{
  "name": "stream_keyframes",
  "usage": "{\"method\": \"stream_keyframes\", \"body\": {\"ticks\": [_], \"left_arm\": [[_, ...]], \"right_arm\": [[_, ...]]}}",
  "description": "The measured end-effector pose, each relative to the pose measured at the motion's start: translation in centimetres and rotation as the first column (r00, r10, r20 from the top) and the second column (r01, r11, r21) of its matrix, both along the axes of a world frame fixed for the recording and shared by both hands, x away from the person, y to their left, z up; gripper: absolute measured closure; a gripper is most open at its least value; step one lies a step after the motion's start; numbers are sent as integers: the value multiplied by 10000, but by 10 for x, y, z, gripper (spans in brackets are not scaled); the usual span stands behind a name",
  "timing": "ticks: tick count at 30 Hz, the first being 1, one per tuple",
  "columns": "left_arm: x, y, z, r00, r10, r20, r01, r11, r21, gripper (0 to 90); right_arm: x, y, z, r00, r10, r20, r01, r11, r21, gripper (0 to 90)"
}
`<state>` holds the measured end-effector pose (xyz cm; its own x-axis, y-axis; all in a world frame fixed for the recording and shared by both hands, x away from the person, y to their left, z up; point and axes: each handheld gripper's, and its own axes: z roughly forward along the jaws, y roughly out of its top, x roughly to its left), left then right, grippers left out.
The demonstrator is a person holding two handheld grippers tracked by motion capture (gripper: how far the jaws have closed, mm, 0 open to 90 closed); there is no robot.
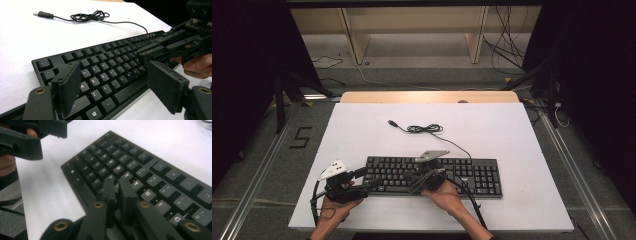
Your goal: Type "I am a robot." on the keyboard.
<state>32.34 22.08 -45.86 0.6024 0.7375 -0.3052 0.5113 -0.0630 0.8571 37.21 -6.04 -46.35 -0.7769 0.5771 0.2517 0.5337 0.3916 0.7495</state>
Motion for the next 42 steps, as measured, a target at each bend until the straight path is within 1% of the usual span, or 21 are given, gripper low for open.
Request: {"method": "stream_keyframes", "body": {"ticks": [2, 3, 8, 18, 19, 22, 24, 28, 33, 35, 39, 42], "left_arm": [[0, 0, 0, 10000, -12, 7, 12, 10000, 21, 268], [0, 0, 0, 10000, 2, 4, -2, 10000, 6, 268], [0, 0, 0, 10000, -4, 26, 4, 10000, 43, 268], [0, 0, -1, 10000, 9, 46, -9, 9999, 123, 267], [0, 0, -1, 10000, 6, 54, -7, 9999, 134, 267], [0, 0, 0, 10000, 14, 58, -15, 9999, 135, 267], [0, 1, 0, 10000, 19, 62, -20, 9999, 131, 266], [0, 0, 0, 10000, 12, 71, -12, 9999, 108, 266], [0, 0, -1, 10000, 12, 76, -13, 9999, 125, 266], [1, 1, -1, 10000, 5, 68, -5, 9999, 124, 266], [1, 2, -1, 10000, 18, 70, -19, 9999, 136, 266], [1, 2, -1, 9999, 46, 90, -46, 9999, 89, 266]], "right_arm": [[-1, 3, -1, 10000, 50, -51, -50, 10000, -54, 900], [-1, 3, -2, 9999, 103, 2, -103, 9999, -62, 900], [-2, 9, -5, 9997, 225, -94, -226, 9995, -197, 900], [-2, 17, -12, 9994, 281, -179, -289, 9985, -474, 900], [-3, 18, -13, 9993, 267, -249, -281, 9981, -556, 900], [-3, 20, -18, 9994, 246, -230, -265, 9960, -853, 900], [-3, 20, -21, 9995, 225, -236, -242, 9968, -759, 900], [-4, 21, -20, 9997, 176, -189, -191, 9964, -829, 900], [-3, 20, -20, 9996, 102, -264, -122, 9968, -790, 900], [-2, 18, -19, 9994, 26, -332, -50, 9974, -715, 900], [0, 13, -13, 9996, -109, -253, 99, 9992, -387, 897], [2, 9, -9, 9996, -144, -231, 140, 9998, -157, 859]]}}
